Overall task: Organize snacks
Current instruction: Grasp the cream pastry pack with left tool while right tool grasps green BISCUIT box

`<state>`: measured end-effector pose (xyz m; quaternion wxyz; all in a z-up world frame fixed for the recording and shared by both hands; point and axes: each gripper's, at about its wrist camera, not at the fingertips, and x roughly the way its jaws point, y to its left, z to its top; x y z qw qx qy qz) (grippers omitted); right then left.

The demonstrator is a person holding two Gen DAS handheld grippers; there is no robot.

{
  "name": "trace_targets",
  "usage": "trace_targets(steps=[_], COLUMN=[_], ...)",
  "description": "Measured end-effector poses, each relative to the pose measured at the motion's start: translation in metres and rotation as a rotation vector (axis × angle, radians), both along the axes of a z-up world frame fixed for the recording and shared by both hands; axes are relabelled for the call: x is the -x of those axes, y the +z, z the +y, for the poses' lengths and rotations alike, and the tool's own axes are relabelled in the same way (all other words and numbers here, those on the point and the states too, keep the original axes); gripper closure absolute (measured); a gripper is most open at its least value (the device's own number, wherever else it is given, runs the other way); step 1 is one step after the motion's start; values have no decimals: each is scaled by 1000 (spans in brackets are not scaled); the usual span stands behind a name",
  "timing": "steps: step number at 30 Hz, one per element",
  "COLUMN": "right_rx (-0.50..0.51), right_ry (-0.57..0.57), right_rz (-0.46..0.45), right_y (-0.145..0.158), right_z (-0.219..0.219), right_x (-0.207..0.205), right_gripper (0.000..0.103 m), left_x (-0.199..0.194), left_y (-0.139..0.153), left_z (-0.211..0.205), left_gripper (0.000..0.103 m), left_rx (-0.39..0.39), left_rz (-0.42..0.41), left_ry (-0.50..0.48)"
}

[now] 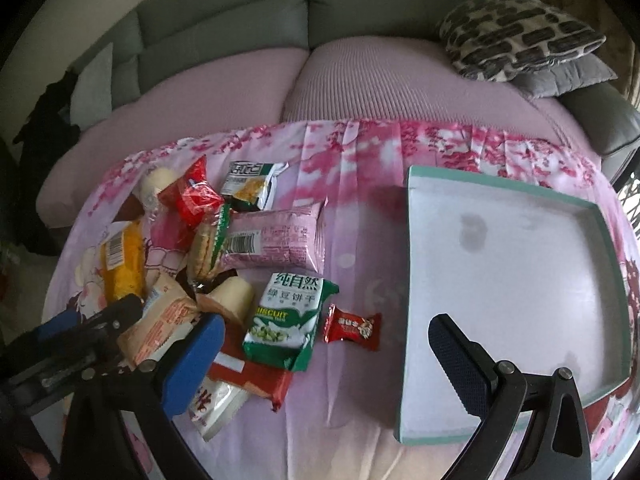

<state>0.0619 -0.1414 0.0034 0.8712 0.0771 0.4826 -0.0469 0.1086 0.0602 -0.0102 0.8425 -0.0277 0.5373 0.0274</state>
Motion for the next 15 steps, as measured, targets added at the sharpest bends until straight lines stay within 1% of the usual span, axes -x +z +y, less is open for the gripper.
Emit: trace_targets(steps=[3, 5, 7, 9, 11, 12, 13, 14, 15], right_rx=[24, 33, 16, 8, 1, -6, -11, -17, -24], right_ry=[30, 41, 67, 73, 74, 74, 73, 72, 72], right_rz=[8, 28, 57, 63, 61, 60, 58, 59, 63], right_y=[-5, -13, -24, -29, -31, -32, -33, -34, -35], right_z=[6, 10, 15, 16, 16, 16, 15, 15, 15], right_x=[-7, -11, -13, -13, -13, -13, -12, -12, -12], right_gripper=[4, 12, 16, 19, 24, 26, 29, 34, 35], left_x=[-3, -4, -6, -7, -7, -7, -8, -8, -8], left_y=[-10, -17, -22, -26, -29, -33, -35, -37, -38], left_z=[-4, -5, -3, 2, 6, 6, 6, 5, 4], left_gripper=[0, 1, 1, 1, 2, 5, 11, 13, 17], left_rx=[14, 5, -7, 8, 16, 20, 32, 64, 81], left_rz=[10, 28, 41, 44, 47, 55, 61, 66, 68], left_ry=[-12, -19, -19, -7, -2, -5, -11, -21, -27])
